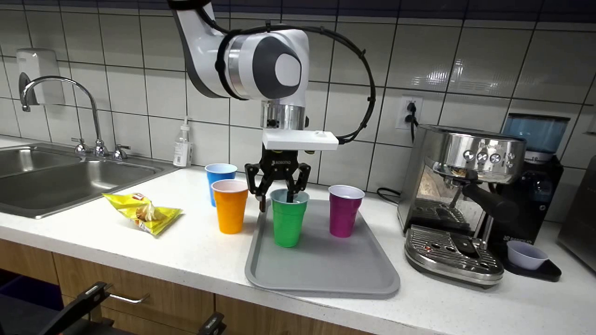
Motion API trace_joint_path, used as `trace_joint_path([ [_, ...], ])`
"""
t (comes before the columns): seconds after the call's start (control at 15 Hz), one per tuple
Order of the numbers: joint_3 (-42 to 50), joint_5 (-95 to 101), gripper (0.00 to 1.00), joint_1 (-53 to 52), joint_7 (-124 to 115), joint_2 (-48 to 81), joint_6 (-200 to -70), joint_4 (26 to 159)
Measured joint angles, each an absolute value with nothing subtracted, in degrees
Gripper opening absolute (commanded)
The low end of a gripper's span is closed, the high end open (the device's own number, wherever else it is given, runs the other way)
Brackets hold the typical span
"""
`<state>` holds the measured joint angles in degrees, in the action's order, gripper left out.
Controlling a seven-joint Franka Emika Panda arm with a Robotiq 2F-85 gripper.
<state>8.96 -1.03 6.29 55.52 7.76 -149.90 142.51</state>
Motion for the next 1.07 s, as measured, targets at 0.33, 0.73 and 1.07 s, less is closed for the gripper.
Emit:
trace_joint_path([
  [0.33, 8.6, -1.0, 0.00, 6.7, 55.5, 7.9, -149.9, 142.5],
  [0.73, 8.6, -1.0, 0.01, 6.7, 55.5, 7.9, -150.2, 141.9],
  [1.07, 8.6, -1.0, 0.01, 6.7, 55.5, 7.6, -150.2, 141.5],
])
